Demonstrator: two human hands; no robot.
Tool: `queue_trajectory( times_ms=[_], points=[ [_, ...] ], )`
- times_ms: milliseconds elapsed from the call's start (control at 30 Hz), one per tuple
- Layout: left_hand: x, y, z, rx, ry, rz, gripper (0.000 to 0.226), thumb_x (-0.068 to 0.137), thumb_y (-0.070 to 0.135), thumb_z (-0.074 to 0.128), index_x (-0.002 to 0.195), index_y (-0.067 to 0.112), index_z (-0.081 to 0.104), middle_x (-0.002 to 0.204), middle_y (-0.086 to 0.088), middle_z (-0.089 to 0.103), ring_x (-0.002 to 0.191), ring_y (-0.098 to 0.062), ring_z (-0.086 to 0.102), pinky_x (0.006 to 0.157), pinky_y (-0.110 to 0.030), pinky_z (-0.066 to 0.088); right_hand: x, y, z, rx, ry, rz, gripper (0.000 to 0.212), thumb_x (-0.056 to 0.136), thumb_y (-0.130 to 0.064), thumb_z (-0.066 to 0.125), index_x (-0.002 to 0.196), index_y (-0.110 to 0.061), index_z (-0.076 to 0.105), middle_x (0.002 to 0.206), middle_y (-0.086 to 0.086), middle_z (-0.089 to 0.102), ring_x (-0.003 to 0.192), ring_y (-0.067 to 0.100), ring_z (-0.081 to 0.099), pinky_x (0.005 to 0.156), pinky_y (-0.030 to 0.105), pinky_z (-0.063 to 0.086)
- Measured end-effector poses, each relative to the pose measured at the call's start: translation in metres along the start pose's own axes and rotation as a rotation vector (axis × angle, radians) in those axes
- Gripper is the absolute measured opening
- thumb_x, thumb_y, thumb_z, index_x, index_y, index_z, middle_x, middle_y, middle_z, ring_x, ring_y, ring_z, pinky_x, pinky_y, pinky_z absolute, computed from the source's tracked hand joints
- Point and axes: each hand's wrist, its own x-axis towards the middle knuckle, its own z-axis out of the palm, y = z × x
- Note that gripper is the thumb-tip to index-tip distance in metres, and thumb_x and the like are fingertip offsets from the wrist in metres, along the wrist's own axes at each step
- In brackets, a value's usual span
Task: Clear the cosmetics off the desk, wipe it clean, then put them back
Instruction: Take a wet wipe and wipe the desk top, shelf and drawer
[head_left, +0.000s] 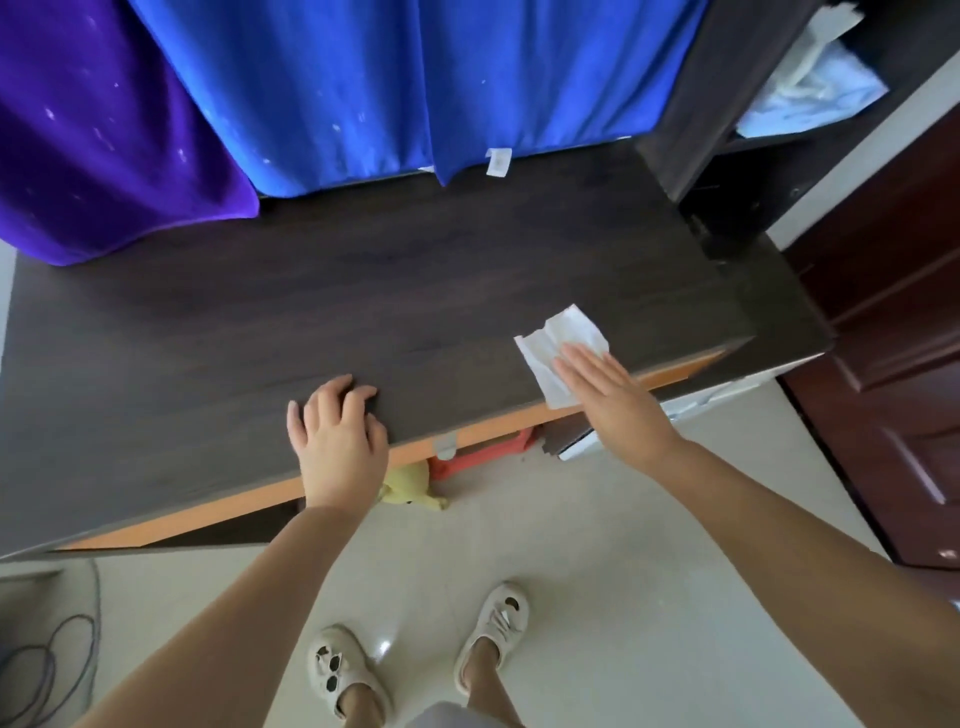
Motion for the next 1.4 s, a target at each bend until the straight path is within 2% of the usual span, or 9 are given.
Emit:
queue_trajectory(
  times_ms=[100,200,267,333,500,767,1100,1233,1400],
  points=[
    [-0.002,0.061,0.020,-0.020,-0.090,0.083,0.037,0.081,0.018,0.035,0.102,0.009,0.063,0.117,-0.014,0.057,0.111,-0.036,0.050,0.107,-0.055,0.022,-0.021,0.041,-0.023,0.182,0.072,0.223,0.072,0.068,0.024,0.038,0.132,-0.008,0.049,0.137,0.010,0.052,0.125,0.028,0.050,0.096,0.042,0.049],
    [0.003,0.124,0.035,-0.081,-0.144,0.166,0.036,0.081,0.015,0.037,0.104,0.010,0.063,0.118,-0.011,0.056,0.115,-0.033,0.048,0.110,-0.051,0.019,-0.041,0.070,-0.054,0.428,0.122,0.462,0.065,0.081,0.015,0.038,0.133,-0.023,0.049,0.130,0.000,0.053,0.110,0.021,0.056,0.094,0.024,0.041],
    [0.009,0.163,0.041,-0.130,-0.164,0.234,0.036,0.080,0.012,0.038,0.105,0.010,0.063,0.119,-0.010,0.056,0.115,-0.031,0.048,0.110,-0.048,0.018,-0.056,0.086,-0.073,0.541,0.152,0.556,0.059,0.086,0.011,0.036,0.133,-0.023,0.048,0.119,0.001,0.055,0.098,0.021,0.059,0.089,0.026,0.045],
    [0.016,0.200,0.045,-0.167,-0.178,0.311,0.036,0.081,0.011,0.038,0.106,0.010,0.062,0.119,-0.010,0.056,0.115,-0.031,0.048,0.111,-0.047,0.018,-0.071,0.107,-0.086,0.556,0.240,0.629,0.052,0.090,0.009,0.039,0.135,-0.014,0.047,0.127,0.009,0.056,0.115,0.026,0.055,0.099,0.035,0.045],
    [0.035,0.276,0.060,-0.239,-0.226,0.479,0.030,0.089,0.004,0.043,0.114,0.011,0.059,0.124,-0.007,0.052,0.121,-0.025,0.042,0.113,-0.040,0.014,-0.106,0.163,-0.106,0.567,0.349,0.772,0.043,0.092,0.005,0.036,0.130,-0.008,0.052,0.132,0.009,0.057,0.122,0.023,0.052,0.105,0.026,0.036],
    [0.077,0.353,0.115,-0.346,-0.315,0.566,0.029,0.089,0.003,0.044,0.113,0.011,0.059,0.123,-0.006,0.053,0.115,-0.023,0.046,0.103,-0.036,0.036,-0.104,0.257,-0.110,0.527,0.359,0.786,0.039,0.089,0.009,0.039,0.120,-0.001,0.059,0.121,0.017,0.063,0.113,0.030,0.057,0.096,0.022,0.035],
    [0.102,0.454,0.201,-0.294,-0.526,0.561,0.030,0.093,0.011,0.041,0.120,0.015,0.053,0.128,-0.001,0.049,0.117,-0.017,0.044,0.104,-0.030,0.035,-0.096,0.367,-0.084,0.600,0.160,0.817,0.038,0.090,-0.006,0.039,0.122,-0.005,0.059,0.116,0.018,0.065,0.108,0.029,0.059,0.093,0.026,0.039],
    [0.097,0.465,0.243,-0.255,-0.556,0.404,0.030,0.093,0.014,0.039,0.120,0.018,0.052,0.128,0.001,0.048,0.116,-0.015,0.044,0.103,-0.029,0.036,-0.076,0.414,-0.046,0.615,-0.021,0.722,0.036,0.092,-0.003,0.045,0.126,-0.005,0.056,0.120,0.017,0.063,0.110,0.029,0.059,0.095,0.026,0.039],
    [0.079,0.459,0.302,-0.190,-0.458,0.043,0.031,0.091,0.010,0.045,0.119,0.015,0.054,0.130,-0.004,0.048,0.119,-0.018,0.043,0.103,-0.029,0.035,-0.027,0.465,0.011,0.545,0.066,0.433,0.038,0.084,0.004,0.054,0.121,-0.004,0.059,0.116,0.016,0.065,0.105,0.030,0.063,0.094,0.033,0.046]
  ],
)
